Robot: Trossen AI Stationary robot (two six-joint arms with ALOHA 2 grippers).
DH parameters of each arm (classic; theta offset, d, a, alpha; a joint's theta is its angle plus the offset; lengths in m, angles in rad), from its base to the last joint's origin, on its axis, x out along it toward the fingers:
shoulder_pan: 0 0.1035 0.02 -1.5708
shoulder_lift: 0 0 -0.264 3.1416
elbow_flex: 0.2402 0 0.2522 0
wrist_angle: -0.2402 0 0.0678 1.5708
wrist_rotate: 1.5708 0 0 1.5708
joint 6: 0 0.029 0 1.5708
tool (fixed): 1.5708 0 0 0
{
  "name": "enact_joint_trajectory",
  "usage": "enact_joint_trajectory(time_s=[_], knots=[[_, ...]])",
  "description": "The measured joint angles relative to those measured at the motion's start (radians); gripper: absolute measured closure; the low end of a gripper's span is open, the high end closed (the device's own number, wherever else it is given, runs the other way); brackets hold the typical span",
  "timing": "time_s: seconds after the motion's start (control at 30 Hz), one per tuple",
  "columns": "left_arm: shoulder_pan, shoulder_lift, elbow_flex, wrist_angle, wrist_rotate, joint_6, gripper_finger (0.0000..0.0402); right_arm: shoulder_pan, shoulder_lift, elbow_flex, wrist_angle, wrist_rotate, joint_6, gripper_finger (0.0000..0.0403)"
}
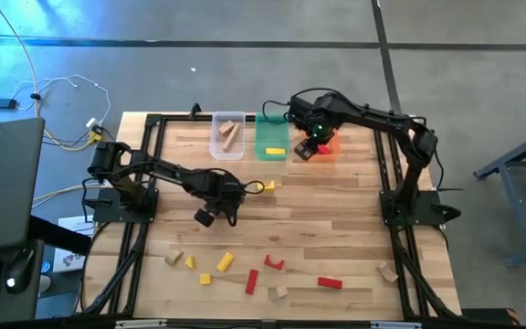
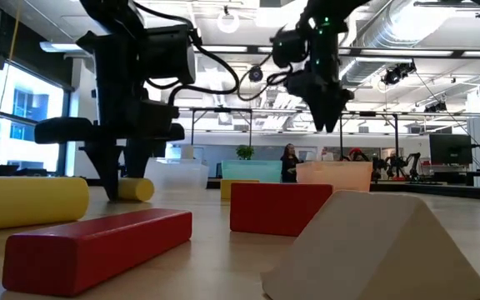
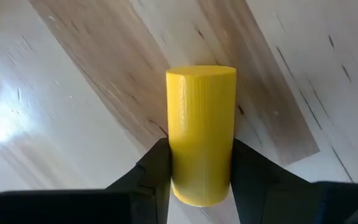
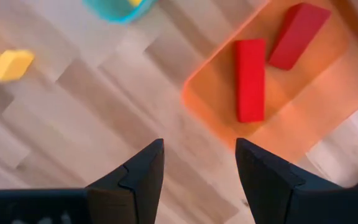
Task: Sort & place blocks by color
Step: Put the yellow block into the green transparent bin
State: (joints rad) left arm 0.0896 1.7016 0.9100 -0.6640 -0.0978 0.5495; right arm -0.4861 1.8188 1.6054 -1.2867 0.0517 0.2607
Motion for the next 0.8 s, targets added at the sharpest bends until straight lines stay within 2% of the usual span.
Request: enact_joint_trajectory(time_s=[0.1, 0.37, 0.67, 0.8], knots=[[0.005, 0.000, 0.004, 0.026, 0.007, -0.034, 0.0302, 0.049, -0.010, 0.000, -0.022, 0.001, -0.009, 0.0220], [0.038, -0.035, 0.024, 0.217, 0.072, -0.065, 0.0302, 0.230, -0.016, 0.000, -0.014, 0.028, -0.019, 0.0220], [0.121, -0.095, 0.025, 0.351, -0.005, -0.061, 0.0302, 0.437, -0.016, 0.000, -0.025, 0.154, 0.054, 0.0220], [0.162, -0.103, 0.024, 0.395, -0.028, -0.049, 0.0302, 0.517, -0.026, 0.000, -0.033, 0.250, 0.128, 0.0220]])
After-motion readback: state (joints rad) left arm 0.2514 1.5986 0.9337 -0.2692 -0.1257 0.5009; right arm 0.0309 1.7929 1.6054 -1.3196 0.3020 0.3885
